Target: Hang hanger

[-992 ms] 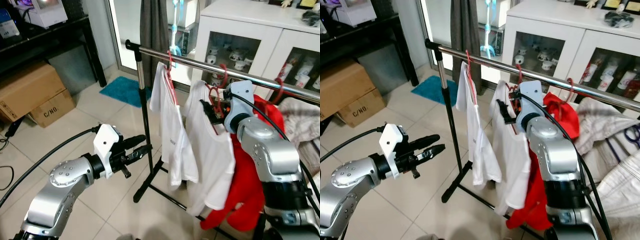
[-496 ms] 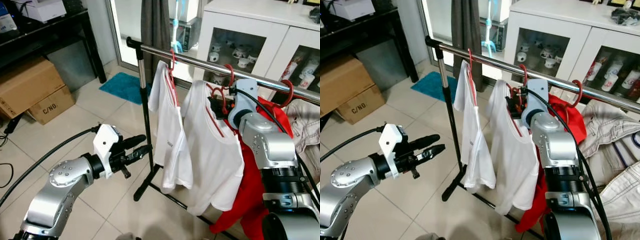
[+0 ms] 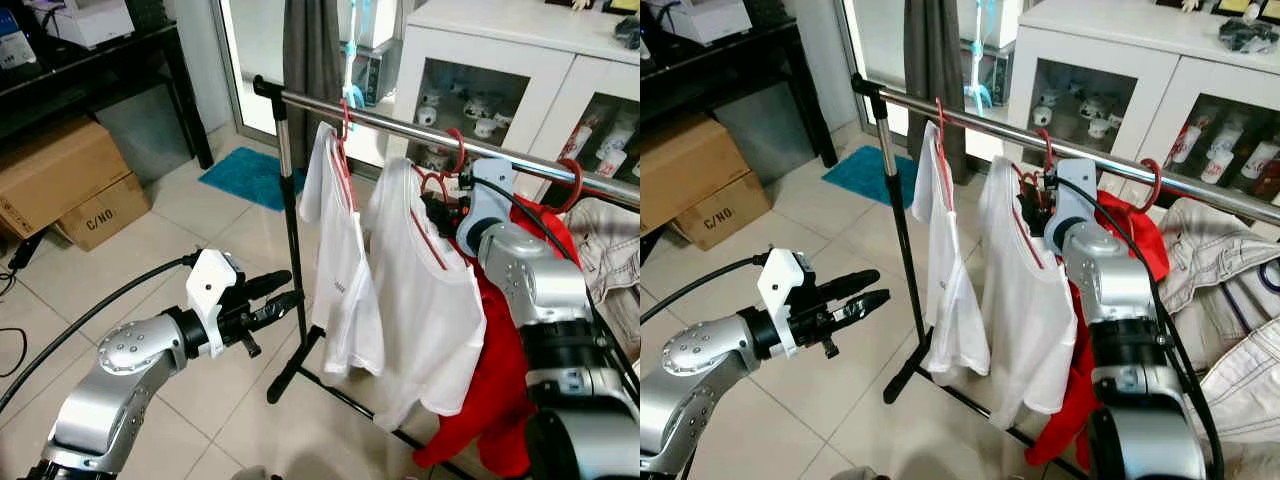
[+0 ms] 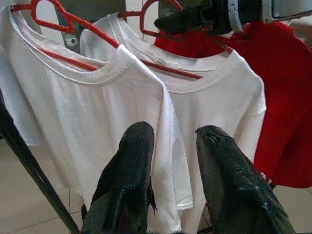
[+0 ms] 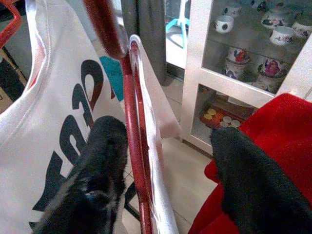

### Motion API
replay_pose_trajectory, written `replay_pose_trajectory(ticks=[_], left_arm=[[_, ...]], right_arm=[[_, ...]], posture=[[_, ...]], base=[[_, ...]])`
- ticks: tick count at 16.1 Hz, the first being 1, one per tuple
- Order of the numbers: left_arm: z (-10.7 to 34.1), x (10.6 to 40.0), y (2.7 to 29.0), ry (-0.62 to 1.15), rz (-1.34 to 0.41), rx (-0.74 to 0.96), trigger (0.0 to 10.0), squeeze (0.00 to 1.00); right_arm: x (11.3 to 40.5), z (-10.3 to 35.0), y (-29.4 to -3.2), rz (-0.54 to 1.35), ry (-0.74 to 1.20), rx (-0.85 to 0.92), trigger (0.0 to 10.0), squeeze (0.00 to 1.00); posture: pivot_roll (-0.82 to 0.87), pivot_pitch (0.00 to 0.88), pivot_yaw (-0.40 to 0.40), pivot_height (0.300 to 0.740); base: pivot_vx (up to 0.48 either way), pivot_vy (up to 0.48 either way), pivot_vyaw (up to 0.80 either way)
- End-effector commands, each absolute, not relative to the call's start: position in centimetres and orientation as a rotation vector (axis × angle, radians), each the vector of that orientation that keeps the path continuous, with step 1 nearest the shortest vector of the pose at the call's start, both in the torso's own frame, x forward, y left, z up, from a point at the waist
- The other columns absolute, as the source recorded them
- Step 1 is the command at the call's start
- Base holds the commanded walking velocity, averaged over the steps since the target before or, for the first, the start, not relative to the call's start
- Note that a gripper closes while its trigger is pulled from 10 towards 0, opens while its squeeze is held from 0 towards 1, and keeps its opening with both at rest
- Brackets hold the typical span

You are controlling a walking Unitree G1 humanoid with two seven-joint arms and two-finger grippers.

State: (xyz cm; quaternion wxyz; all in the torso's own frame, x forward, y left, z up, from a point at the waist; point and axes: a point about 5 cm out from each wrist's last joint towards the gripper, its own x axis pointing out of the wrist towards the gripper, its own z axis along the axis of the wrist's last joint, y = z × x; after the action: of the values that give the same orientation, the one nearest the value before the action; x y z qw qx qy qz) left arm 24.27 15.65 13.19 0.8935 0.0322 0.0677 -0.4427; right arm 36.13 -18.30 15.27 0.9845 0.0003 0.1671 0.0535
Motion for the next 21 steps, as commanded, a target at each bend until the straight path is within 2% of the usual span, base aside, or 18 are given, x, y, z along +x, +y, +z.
replay_pose_trajectory(ticks=[1, 14, 18, 21], left_arm=[[13.3, 24.5, 15.9, 0.14, -0.919, 0.083, 10.0, 0.0], [13.5, 24.6, 16.2, 0.134, -0.924, 0.096, 10.0, 0.0], [13.1, 25.5, 16.1, 0.117, -0.744, 0.126, 10.0, 0.0], [13.2, 25.9, 15.2, 0.105, -0.713, 0.103, 10.0, 0.0]], right_arm=[[36.3, 15.4, -18.4, 0.111, 0.333, 0.01, 0.0, 0.0], [36.3, 15.0, -18.3, 0.131, 0.347, 0.048, 0.0, 0.0], [35.3, 17.0, -18.4, 0.133, 0.206, 0.048, 0.0, 0.0], [33.8, 18.0, -17.8, 0.151, 0.111, 0.068, 0.0, 0.0]], posture=[[0.0, 0.0, 0.035, 0.74], [0.0, 0.0, 0.036, 0.74], [0.0, 0.0, 0.041, 0.74], [-0.01, 0.0, 0.039, 0.74]], base=[[0.0, 0.0, 0.0], [0.0, 0.0, 0.0], [0.0, 0.0, 0.0], [0.0, 0.0, 0.0]])
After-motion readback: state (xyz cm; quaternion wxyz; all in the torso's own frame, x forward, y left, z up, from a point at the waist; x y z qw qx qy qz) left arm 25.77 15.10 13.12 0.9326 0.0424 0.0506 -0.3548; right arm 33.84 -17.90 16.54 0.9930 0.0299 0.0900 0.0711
